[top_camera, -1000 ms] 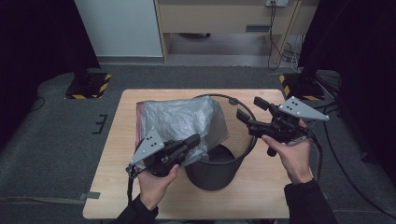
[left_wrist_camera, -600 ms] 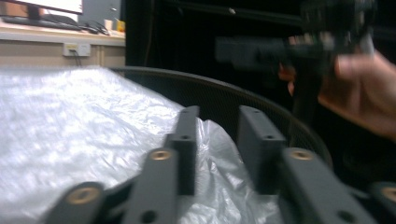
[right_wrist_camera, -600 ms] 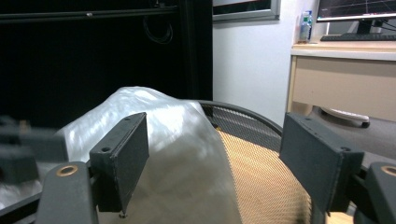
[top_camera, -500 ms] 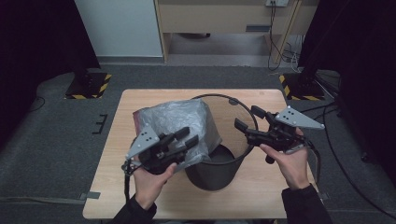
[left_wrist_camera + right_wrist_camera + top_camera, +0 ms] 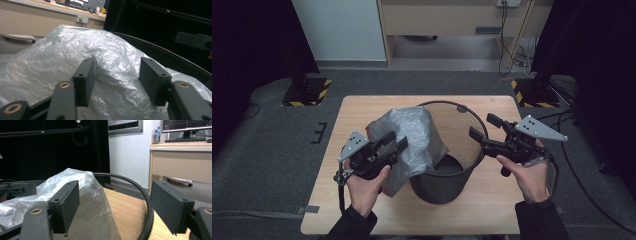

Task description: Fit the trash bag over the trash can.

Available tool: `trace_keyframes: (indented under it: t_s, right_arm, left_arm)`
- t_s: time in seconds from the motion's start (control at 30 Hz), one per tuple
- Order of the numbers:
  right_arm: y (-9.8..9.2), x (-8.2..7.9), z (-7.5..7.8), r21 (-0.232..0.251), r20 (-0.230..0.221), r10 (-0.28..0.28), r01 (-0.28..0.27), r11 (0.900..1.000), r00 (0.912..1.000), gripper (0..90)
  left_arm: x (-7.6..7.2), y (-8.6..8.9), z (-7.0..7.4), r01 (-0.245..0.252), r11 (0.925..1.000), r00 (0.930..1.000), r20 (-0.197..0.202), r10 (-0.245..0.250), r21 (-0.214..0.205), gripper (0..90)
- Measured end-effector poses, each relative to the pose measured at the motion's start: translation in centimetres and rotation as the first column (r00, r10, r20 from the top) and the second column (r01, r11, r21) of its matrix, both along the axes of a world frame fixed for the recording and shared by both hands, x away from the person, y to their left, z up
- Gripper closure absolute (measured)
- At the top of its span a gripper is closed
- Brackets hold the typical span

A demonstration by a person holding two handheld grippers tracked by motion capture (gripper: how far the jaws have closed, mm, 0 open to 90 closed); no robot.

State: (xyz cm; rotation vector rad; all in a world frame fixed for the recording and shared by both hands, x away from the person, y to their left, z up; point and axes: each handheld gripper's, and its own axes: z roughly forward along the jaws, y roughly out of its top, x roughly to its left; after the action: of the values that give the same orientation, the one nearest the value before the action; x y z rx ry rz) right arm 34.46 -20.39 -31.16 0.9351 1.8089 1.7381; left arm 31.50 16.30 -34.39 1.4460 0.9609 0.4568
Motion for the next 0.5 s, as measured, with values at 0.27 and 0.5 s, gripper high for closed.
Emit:
trace_keyframes:
  t_s: [0.27,0.5]
  right_arm:
    - [-0.2,0.2,-0.1,-0.001,-0.006,-0.003,0.003,1.0,1.0,24.5]
    - [-0.1,0.3,-0.3,0.003,-0.003,0.009,-0.009,1.0,1.0,25.8]
  left_arm:
    - [0.9,1.2,0.8,-0.007,1.0,0.9987,0.051,0.007,0.0,83.2]
    - [-0.2,-1.1,1.6,0.142,0.9898,0.9735,0.179,-0.142,0.017,90.0]
